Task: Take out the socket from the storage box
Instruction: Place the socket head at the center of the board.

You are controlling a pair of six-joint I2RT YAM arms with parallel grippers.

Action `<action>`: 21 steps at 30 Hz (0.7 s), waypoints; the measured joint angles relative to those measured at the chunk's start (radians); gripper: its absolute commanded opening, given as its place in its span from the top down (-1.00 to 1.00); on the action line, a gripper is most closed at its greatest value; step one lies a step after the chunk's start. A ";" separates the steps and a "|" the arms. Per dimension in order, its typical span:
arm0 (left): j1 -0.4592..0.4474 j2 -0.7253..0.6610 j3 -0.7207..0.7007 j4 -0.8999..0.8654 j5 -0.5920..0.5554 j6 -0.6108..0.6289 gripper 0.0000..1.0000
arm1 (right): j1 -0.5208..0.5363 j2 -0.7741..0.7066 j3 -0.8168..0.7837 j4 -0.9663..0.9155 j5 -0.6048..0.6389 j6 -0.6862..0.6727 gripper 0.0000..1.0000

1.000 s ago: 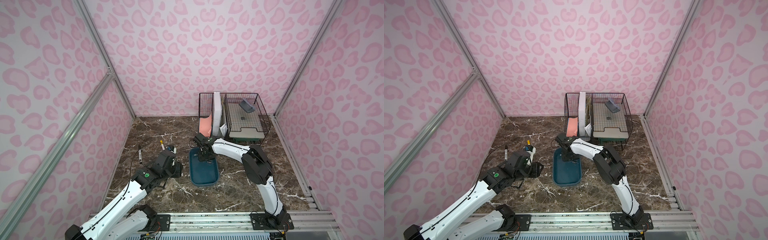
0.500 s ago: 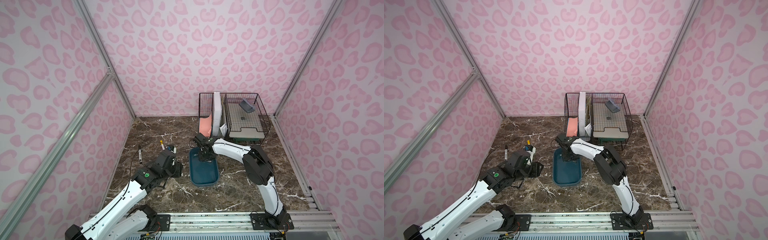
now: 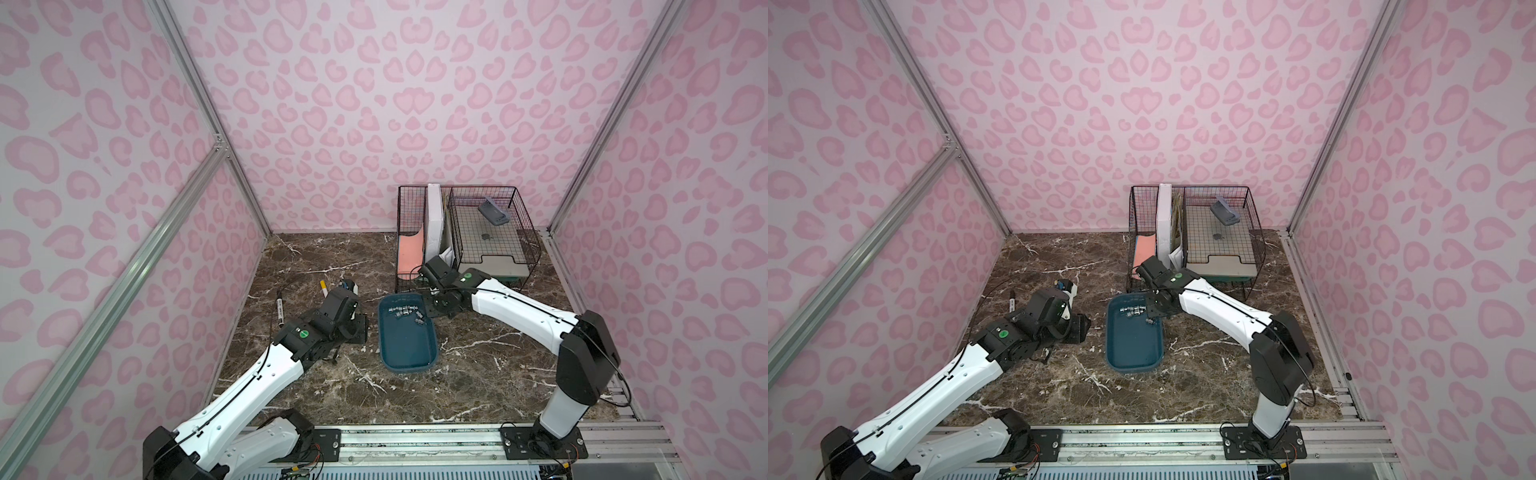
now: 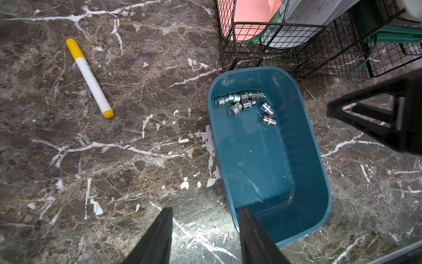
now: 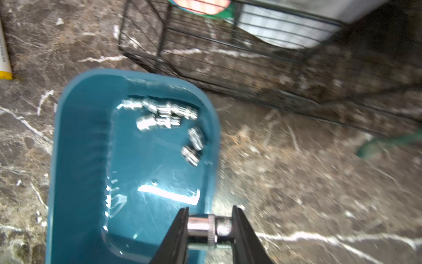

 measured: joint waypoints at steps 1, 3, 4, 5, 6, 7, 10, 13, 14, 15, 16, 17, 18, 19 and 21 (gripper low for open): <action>0.000 0.009 0.005 0.000 0.000 0.000 -0.02 | -0.016 -0.031 -0.037 0.002 0.003 0.000 0.45; -0.001 0.035 0.020 0.004 0.004 0.002 -0.02 | -0.060 -0.090 -0.127 0.018 0.004 -0.010 0.45; -0.002 0.045 0.025 0.008 0.007 0.003 -0.02 | -0.082 -0.108 -0.162 0.023 0.005 -0.011 0.45; -0.005 0.060 0.032 0.011 0.013 0.003 -0.02 | -0.110 -0.128 -0.204 0.031 0.005 -0.016 0.44; -0.009 0.073 0.040 0.012 0.019 0.003 -0.02 | -0.133 -0.142 -0.240 0.044 0.004 -0.019 0.44; -0.013 0.086 0.047 0.012 0.021 0.003 -0.02 | -0.158 -0.152 -0.274 0.055 0.005 -0.027 0.44; -0.026 0.129 0.068 0.023 0.029 0.003 -0.02 | -0.224 -0.166 -0.354 0.093 0.007 -0.052 0.44; -0.036 0.164 0.084 0.043 0.040 0.002 -0.02 | -0.266 -0.156 -0.396 0.133 0.001 -0.078 0.44; -0.040 0.175 0.088 0.049 0.041 0.000 -0.02 | -0.279 -0.148 -0.404 0.149 0.000 -0.090 0.44; -0.043 0.187 0.092 0.053 0.041 -0.001 -0.02 | -0.289 -0.139 -0.407 0.164 0.000 -0.097 0.43; -0.047 0.199 0.096 0.056 0.041 -0.001 -0.02 | -0.295 -0.131 -0.409 0.178 -0.001 -0.102 0.43; -0.050 0.211 0.100 0.058 0.041 -0.003 -0.02 | -0.301 -0.121 -0.411 0.195 -0.006 -0.113 0.43; -0.054 0.224 0.104 0.060 0.042 -0.004 -0.02 | -0.309 -0.111 -0.411 0.206 -0.008 -0.123 0.42; -0.057 0.235 0.108 0.060 0.041 -0.005 -0.02 | -0.314 -0.102 -0.412 0.220 -0.010 -0.124 0.41; -0.066 0.259 0.120 0.063 0.041 -0.014 -0.02 | -0.329 -0.077 -0.412 0.246 -0.023 -0.143 0.41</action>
